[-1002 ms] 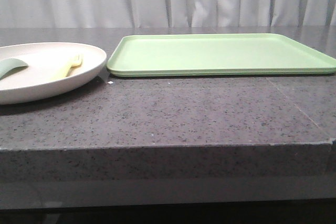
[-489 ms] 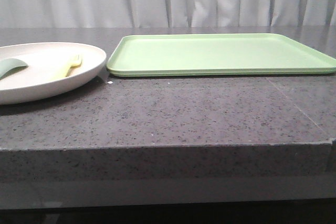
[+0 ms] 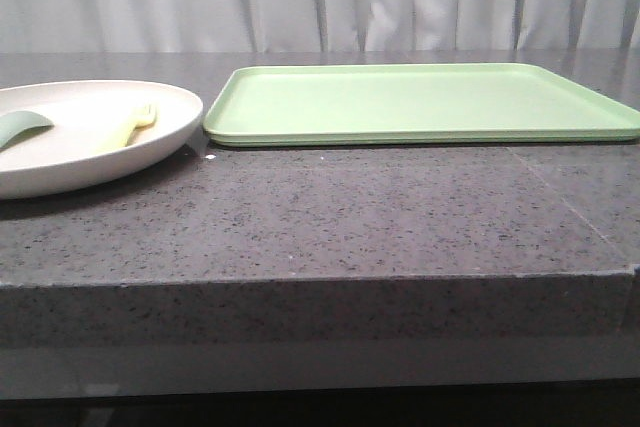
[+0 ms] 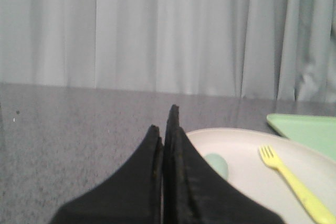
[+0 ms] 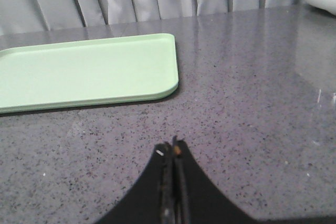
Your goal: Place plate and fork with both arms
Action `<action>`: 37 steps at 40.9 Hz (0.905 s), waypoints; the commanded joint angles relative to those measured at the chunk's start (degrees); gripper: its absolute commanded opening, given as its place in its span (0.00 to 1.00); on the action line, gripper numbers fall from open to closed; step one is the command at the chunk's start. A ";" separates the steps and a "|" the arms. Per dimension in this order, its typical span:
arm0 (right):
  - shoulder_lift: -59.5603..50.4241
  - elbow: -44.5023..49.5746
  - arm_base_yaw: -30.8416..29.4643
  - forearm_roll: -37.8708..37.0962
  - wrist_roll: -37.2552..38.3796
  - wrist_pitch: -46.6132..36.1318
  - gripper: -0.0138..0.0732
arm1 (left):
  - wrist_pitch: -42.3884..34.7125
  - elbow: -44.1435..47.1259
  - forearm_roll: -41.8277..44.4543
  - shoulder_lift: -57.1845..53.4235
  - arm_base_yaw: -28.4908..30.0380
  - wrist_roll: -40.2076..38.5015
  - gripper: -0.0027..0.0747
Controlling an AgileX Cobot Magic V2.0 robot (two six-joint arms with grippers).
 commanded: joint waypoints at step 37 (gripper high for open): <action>31.24 -35.06 -0.34 -0.07 -0.54 8.13 0.05 | 12.13 -31.33 1.45 30.76 0.10 -0.36 0.01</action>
